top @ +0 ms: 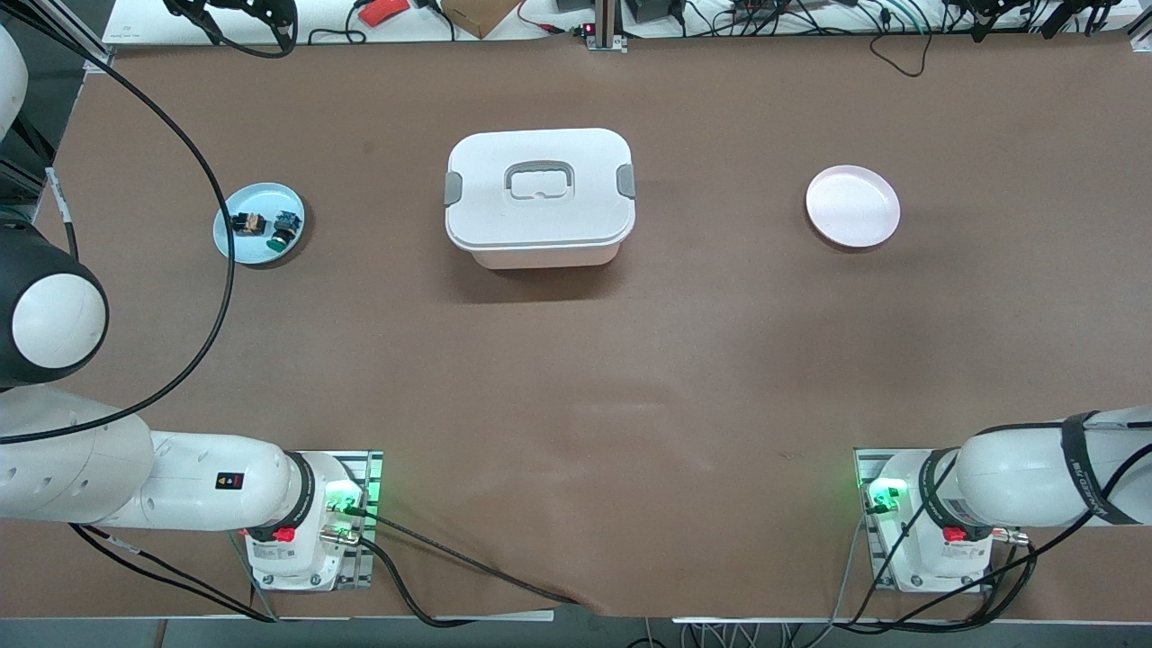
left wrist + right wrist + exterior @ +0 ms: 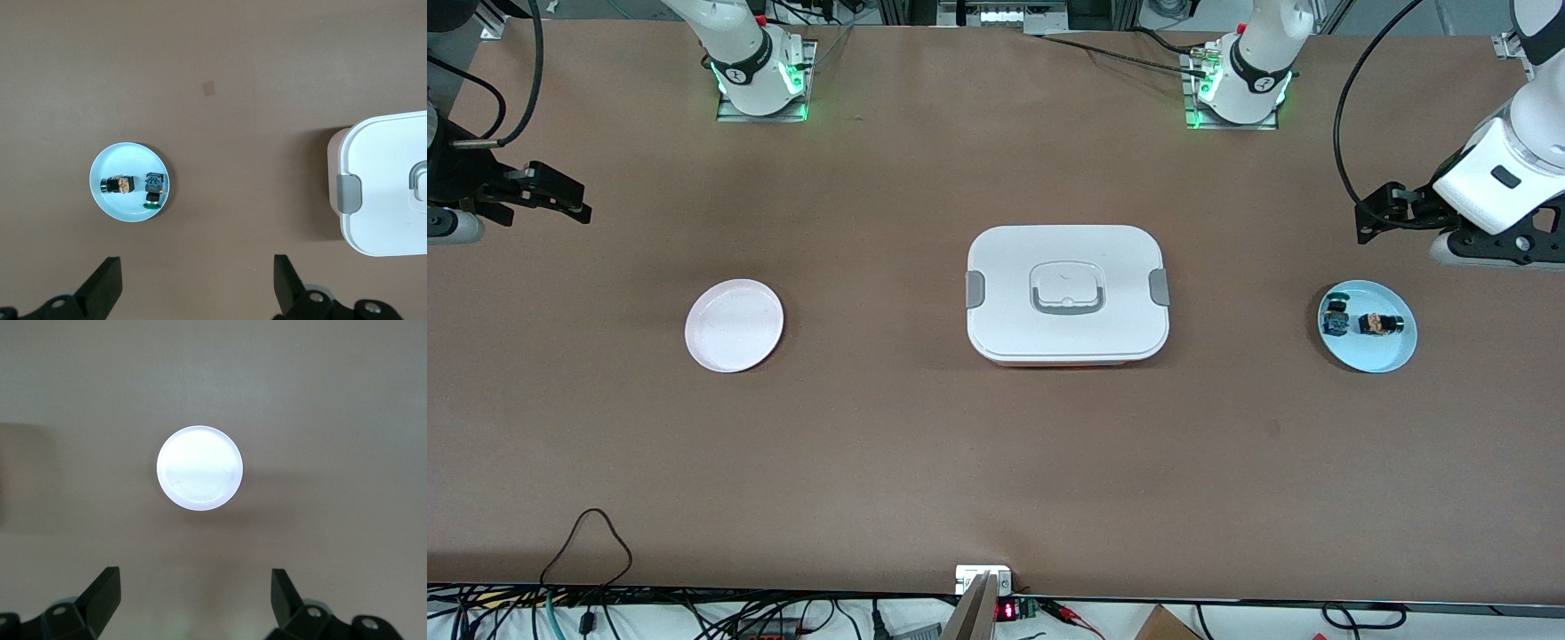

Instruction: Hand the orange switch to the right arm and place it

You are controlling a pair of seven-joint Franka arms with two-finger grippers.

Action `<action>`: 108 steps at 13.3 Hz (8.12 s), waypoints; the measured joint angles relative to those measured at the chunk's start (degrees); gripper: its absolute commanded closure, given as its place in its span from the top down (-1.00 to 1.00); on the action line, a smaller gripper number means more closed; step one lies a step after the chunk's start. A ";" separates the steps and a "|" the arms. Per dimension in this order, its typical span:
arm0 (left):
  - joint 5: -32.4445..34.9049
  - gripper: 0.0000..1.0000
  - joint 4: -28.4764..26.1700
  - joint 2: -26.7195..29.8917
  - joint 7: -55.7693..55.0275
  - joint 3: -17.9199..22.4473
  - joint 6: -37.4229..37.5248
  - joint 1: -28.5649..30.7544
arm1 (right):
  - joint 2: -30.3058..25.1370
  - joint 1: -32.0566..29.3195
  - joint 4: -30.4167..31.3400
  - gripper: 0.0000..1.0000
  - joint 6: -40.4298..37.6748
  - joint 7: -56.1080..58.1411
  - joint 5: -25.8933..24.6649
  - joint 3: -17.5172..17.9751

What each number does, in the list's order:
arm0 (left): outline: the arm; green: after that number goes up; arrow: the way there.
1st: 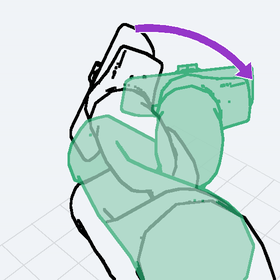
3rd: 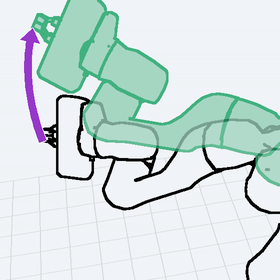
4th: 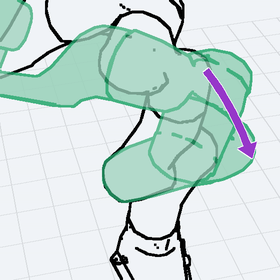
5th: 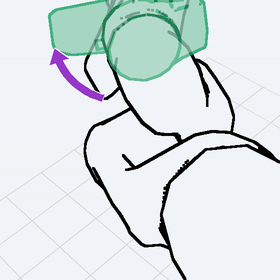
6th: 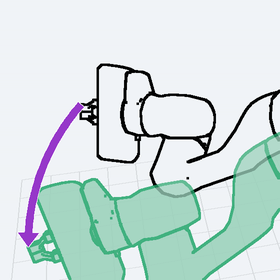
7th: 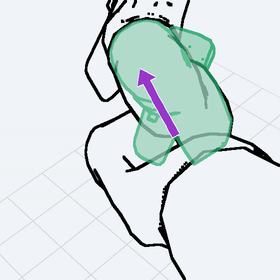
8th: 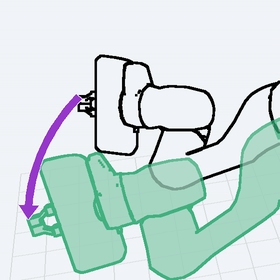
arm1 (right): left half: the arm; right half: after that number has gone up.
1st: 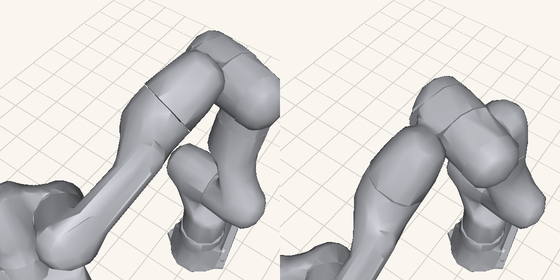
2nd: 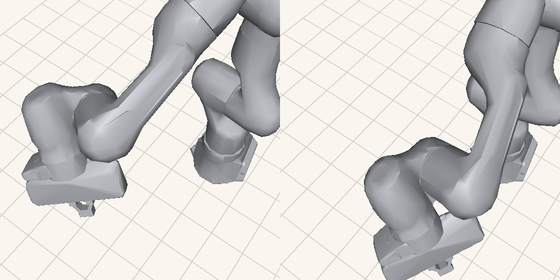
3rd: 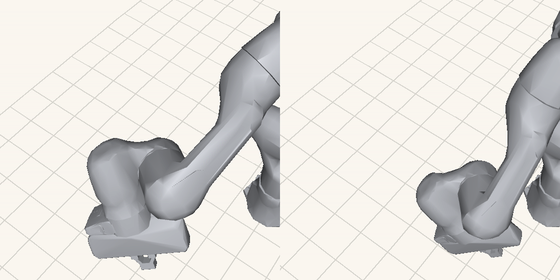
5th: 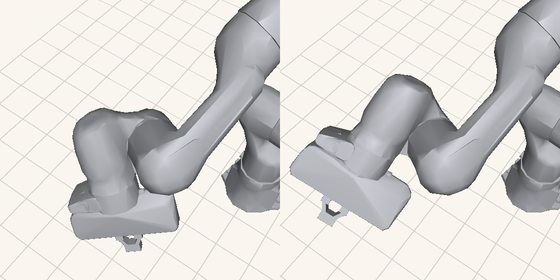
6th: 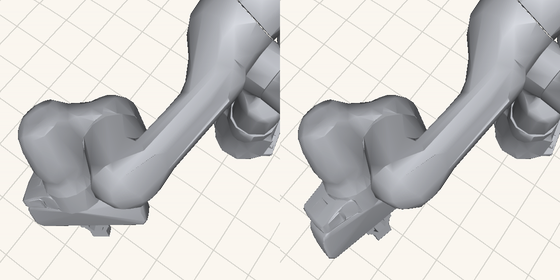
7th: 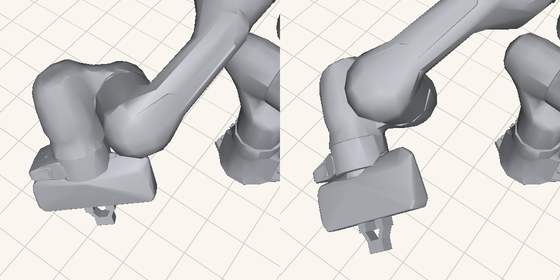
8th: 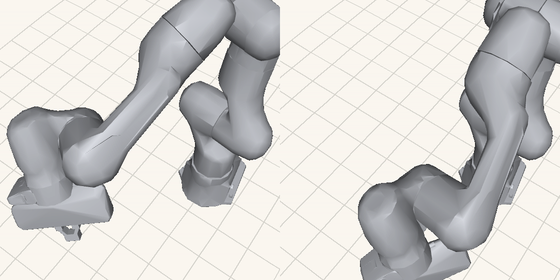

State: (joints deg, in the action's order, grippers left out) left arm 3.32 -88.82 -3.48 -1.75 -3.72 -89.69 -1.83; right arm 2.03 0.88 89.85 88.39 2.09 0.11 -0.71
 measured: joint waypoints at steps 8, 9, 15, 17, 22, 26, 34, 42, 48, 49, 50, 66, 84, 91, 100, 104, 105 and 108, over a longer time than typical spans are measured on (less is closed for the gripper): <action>0.00 1.00 0.00 -0.01 0.00 0.00 0.00 0.00 | 0.05 -0.36 0.00 1.00 0.00 -0.01 0.00 -0.08; 0.00 1.00 0.00 -0.01 0.00 0.00 0.00 0.00 | 0.07 -0.40 0.00 1.00 0.00 -0.01 0.00 -0.08; 0.00 1.00 0.00 -0.01 0.00 0.00 0.88 0.00 | 0.16 -0.49 0.00 1.00 0.16 -0.03 0.02 -0.08; 0.00 1.00 0.00 -0.22 0.00 0.01 1.37 0.03 | 0.31 -0.57 0.00 1.00 0.40 -0.03 0.03 -0.08; 0.02 1.00 -0.12 -3.96 0.00 0.82 4.33 2.27 | 0.37 -0.75 0.00 1.00 0.69 -0.03 0.03 -0.08; 0.03 0.96 -0.90 -8.23 1.52 1.04 3.96 7.84 | 0.37 -0.77 0.00 1.00 0.74 -0.03 0.04 -0.09; 2.07 0.93 -21.90 -11.50 8.33 1.24 -29.11 15.09 | 0.40 -0.79 0.00 1.00 1.25 -0.03 0.05 -0.09; 2.17 0.93 -34.62 -19.03 18.98 1.35 -61.06 23.51 | 0.41 -0.78 0.00 1.00 1.34 -0.03 0.08 -0.08; 2.17 0.95 -35.26 -20.33 19.77 1.28 -62.22 24.09 | 0.42 -0.78 0.00 1.00 1.42 -0.03 0.08 -0.08; 2.17 0.95 -35.42 -20.41 19.84 1.29 -62.22 24.39 | 0.42 -0.78 0.00 1.00 1.43 -0.03 0.08 -0.09; 2.17 0.96 -35.72 -20.55 20.02 1.29 -62.22 24.77 | 0.42 -0.78 0.00 1.00 1.44 -0.03 0.08 -0.08; 2.17 -0.37 -35.99 -23.52 20.34 1.21 -63.70 25.33 | 0.42 -0.74 0.00 1.00 1.49 -0.03 0.08 -0.01; -16.51 -0.87 -2.22 -17.47 30.86 -21.68 -1.34 24.98 | 0.82 -0.94 0.01 1.00 2.33 -0.03 0.34 -0.16; -42.95 -0.88 0.08 -17.74 37.71 -34.06 -7.74 20.66 | 2.67 -1.02 0.17 1.00 2.62 -0.04 20.42 -0.13; -70.79 -0.88 -1.18 -20.12 74.99 -35.02 -29.14 8.48 | 8.96 -0.47 5.40 1.00 2.66 -0.08 62.81 0.36; -83.55 -0.89 -5.58 -20.10 92.50 -40.68 -45.56 5.76 | 10.17 1.86 13.24 1.00 3.67 0.01 77.48 0.50; -87.52 -0.89 -6.50 -20.10 97.05 -41.76 -47.68 5.47 | 10.40 2.67 14.33 1.00 3.85 0.01 79.83 0.53; -94.61 -0.88 -8.13 -20.15 106.55 -42.22 -48.51 5.07 | 11.22 5.67 16.19 1.00 4.36 0.01 87.07 0.62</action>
State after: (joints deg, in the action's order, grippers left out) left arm -91.29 -96.95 -23.63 104.80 -45.94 -138.20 3.24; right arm 13.26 6.55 106.04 92.76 2.10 87.19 -0.09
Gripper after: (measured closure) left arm 0.278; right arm 0.000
